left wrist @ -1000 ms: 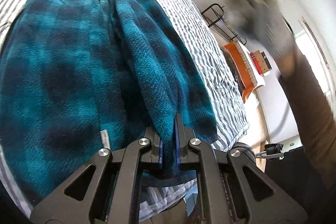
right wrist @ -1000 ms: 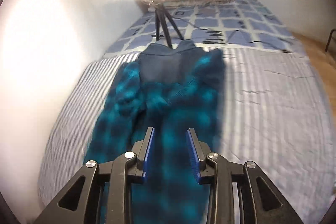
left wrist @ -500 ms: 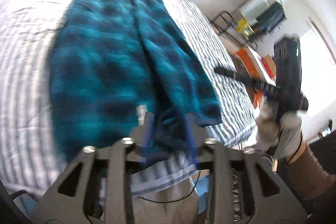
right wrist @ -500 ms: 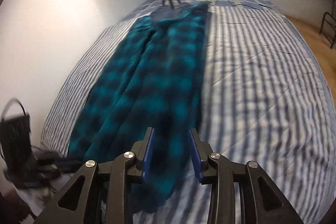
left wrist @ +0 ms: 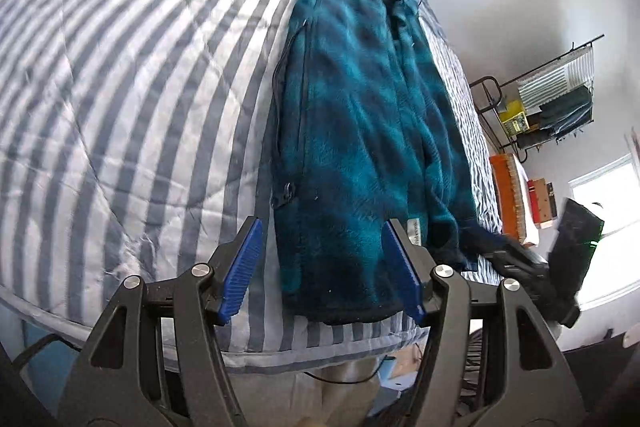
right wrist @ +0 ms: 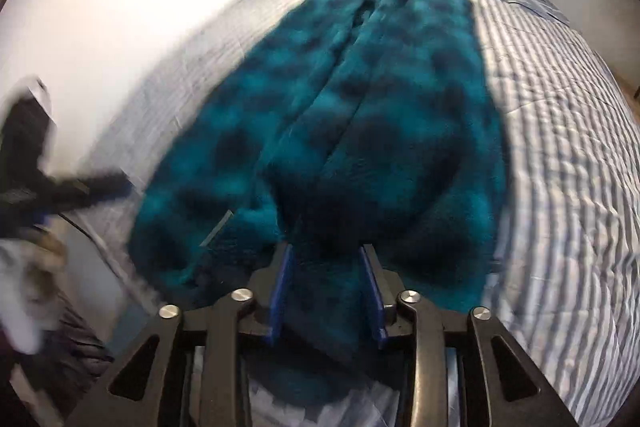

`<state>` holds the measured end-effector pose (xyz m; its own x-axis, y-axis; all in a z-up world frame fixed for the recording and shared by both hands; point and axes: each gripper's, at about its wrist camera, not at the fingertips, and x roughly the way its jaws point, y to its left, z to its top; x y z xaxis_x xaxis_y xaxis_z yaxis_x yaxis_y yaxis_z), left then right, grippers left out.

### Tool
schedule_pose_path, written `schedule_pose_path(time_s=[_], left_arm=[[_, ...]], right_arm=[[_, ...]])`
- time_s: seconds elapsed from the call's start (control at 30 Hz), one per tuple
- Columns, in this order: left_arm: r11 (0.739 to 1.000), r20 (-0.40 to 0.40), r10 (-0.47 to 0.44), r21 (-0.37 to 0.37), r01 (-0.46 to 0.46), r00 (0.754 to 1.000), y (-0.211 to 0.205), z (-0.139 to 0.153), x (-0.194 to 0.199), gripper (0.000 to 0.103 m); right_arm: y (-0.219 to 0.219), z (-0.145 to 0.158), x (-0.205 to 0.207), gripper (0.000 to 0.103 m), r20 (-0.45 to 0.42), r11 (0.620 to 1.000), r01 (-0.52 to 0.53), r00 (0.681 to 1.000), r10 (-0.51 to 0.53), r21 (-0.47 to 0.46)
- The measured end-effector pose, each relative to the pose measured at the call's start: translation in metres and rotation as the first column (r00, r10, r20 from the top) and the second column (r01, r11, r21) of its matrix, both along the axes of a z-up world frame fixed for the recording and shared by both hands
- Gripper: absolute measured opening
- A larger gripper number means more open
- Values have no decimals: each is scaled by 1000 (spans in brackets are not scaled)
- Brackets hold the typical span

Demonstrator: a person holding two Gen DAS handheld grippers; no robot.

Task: Fold large clothes
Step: 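Grasp the shirt hem with both tools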

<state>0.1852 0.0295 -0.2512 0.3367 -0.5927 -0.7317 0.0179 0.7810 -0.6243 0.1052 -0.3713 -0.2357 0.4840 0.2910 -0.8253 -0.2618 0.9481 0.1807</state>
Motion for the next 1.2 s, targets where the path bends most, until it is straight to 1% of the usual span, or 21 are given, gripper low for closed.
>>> schedule_pose_path(time_s=[0.03, 0.07, 0.13, 0.2, 0.3, 0.37, 0.43, 0.5, 0.53, 0.57, 0.6, 0.63, 0.7, 0.8, 0.9, 0.97, 1.0, 1.03, 1.07, 1.1, 1.2], left_arm=[[1000, -14, 4, -13, -4, 1000, 0, -6, 0, 63], [999, -31, 11, -33, -12, 999, 1, -12, 0, 63], [995, -65, 13, -97, -20, 998, 2, -23, 2, 63], [990, -87, 7, -142, -19, 996, 2, -31, -2, 63], [986, -87, -26, -168, 11, 996, -6, -34, 0, 62], [984, -87, -41, -176, 25, 995, -12, -35, 1, 53], [984, -94, -40, -174, 23, 995, -15, -38, 3, 29], [984, -91, -42, -177, 25, 995, -17, -38, 5, 16], [985, -82, -40, -172, 25, 996, -18, -36, 4, 14], [986, -72, -36, -165, 24, 997, -18, -32, 2, 13], [986, -62, -30, -168, 19, 998, -17, -28, -1, 11], [984, -49, -21, -178, 12, 999, -16, -21, -3, 11], [982, -22, 0, -186, -4, 1000, -9, -8, -6, 10], [989, 13, -9, -148, 11, 1000, -8, 1, -12, 10], [993, -17, -46, -111, 44, 999, -16, -11, -6, 11], [993, -36, -43, -115, 39, 998, -17, -18, -4, 14], [990, -37, -42, -133, 37, 998, -15, -18, -3, 24], [988, -39, -37, -151, 31, 999, -13, -18, -2, 44], [986, -41, -25, -168, 18, 999, -11, -18, 0, 54], [984, -39, -16, -178, 9, 999, -8, -18, 0, 60], [981, -58, -36, -194, 24, 998, -12, -25, 4, 60]], right_arm=[[-10, 6, -4, 64, 26, 1000, 23, 999, -23, 0], [-25, 10, -10, 75, 51, 998, 56, 997, -57, 10], [-53, 8, -11, 78, 29, 991, 115, 993, -117, 64], [-81, -4, -8, 78, -56, 970, 190, 981, -184, 152], [-106, -25, -7, 78, -150, 926, 258, 963, -223, 277], [-112, -37, -9, 78, -194, 889, 284, 954, -227, 359], [-110, -47, -6, 75, -227, 856, 290, 951, -209, 428], [-104, -54, -3, 72, -240, 832, 279, 954, -182, 480], [-98, -57, -2, 66, -246, 831, 272, 954, -169, 485], [-91, -59, -1, 55, -250, 834, 260, 956, -152, 486], [-80, -62, 2, 40, -261, 844, 231, 959, -112, 484], [-72, -63, 5, 17, -272, 859, 215, 958, -93, 465], [-66, -48, 4, 12, -227, 885, 176, 970, -82, 431], [-71, -32, 0, 11, -201, 896, 175, 975, -98, 409], [-67, -41, -2, 12, -228, 920, 165, 970, -85, 357], [-65, -48, -3, 28, -251, 931, 161, 965, -79, 327], [-65, -48, -6, 33, -241, 934, 158, 967, -81, 322], [-67, -46, -7, 42, -229, 932, 159, 970, -86, 325], [-70, -44, -9, 49, -217, 925, 161, 972, -88, 345], [-74, -44, -10, 53, -217, 915, 164, 972, -86, 369], [-78, -54, -2, 55, -243, 892, 168, 967, -68, 419]])
